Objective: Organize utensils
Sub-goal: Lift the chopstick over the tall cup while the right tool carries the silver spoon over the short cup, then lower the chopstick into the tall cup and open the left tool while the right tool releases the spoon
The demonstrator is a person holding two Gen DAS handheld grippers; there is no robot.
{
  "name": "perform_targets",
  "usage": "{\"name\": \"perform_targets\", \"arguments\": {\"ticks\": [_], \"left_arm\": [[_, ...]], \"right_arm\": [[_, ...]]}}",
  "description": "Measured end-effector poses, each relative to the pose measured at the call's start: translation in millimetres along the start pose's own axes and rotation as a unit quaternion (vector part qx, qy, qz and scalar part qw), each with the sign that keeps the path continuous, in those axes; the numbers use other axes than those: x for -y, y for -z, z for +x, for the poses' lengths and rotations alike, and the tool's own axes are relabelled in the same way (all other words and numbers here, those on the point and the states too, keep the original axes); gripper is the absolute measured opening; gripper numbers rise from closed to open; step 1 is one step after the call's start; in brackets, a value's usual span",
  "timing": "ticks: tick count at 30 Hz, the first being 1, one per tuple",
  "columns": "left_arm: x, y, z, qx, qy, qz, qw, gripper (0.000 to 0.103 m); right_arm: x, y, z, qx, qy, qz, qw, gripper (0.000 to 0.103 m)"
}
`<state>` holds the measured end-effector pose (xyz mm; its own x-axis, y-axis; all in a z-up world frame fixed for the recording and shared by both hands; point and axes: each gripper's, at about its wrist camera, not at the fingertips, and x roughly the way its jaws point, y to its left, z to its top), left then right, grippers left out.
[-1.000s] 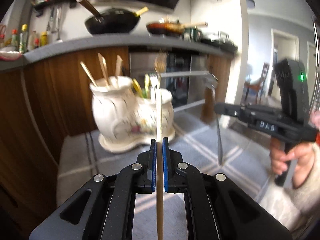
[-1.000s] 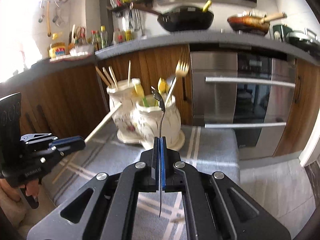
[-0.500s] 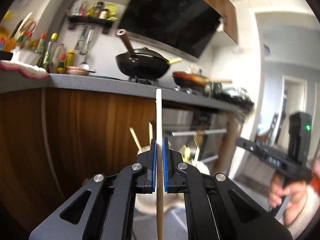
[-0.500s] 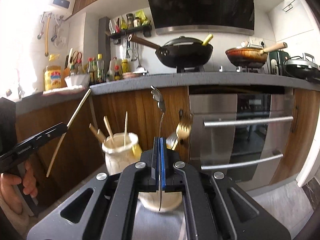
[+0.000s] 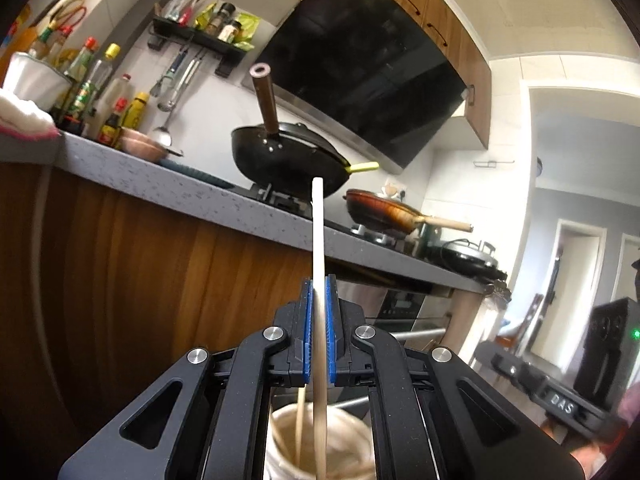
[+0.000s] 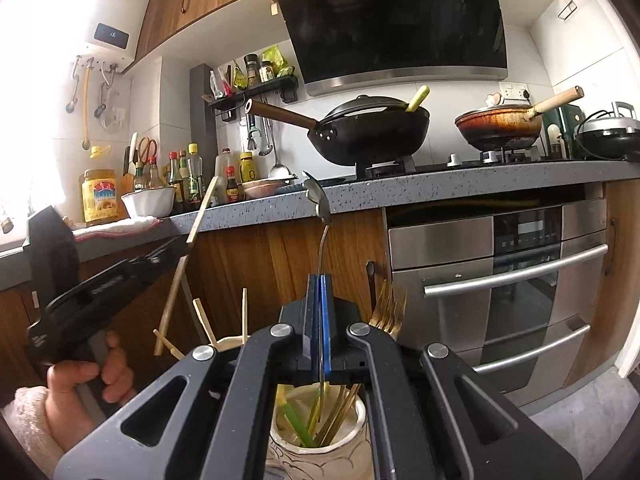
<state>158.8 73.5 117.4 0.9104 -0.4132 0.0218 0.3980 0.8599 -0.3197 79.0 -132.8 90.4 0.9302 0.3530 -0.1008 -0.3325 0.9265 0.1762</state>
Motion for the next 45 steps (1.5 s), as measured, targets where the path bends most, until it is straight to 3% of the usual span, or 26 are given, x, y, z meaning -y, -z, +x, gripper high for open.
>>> {"name": "perform_targets", "arguments": {"ticks": [8,19,23,30,38,45], "left_arm": [[-8.9,17.0,14.2,0.006,0.021,-0.009,0.9997,0.006],[-13.2,25.7,-4.9,-0.005,0.025,0.006,0.9997,0.006],[-17.5,16.1,-1.0,0.006,0.028,-0.017,0.9994,0.006],[-15.2,19.6,19.7,-0.002,0.024,-0.012,0.9996,0.006],[-14.5,27.7,18.9,-0.015,0.025,-0.004,0.9996,0.006],[-3.7,27.9,-2.7,-0.031,0.013,0.038,0.9987,0.007]], "right_arm": [[2.4,15.2,16.5,-0.025,-0.009,-0.001,1.000,0.001],[7.5,32.4,29.7,-0.067,-0.015,0.004,0.998,0.001],[7.1,32.8,30.4,-0.069,-0.017,0.009,0.997,0.001],[6.2,31.5,29.5,-0.065,-0.017,0.005,0.998,0.001],[8.8,31.8,30.3,-0.069,-0.019,0.008,0.997,0.001],[9.7,39.0,39.9,-0.097,-0.021,0.003,0.995,0.001]]}}
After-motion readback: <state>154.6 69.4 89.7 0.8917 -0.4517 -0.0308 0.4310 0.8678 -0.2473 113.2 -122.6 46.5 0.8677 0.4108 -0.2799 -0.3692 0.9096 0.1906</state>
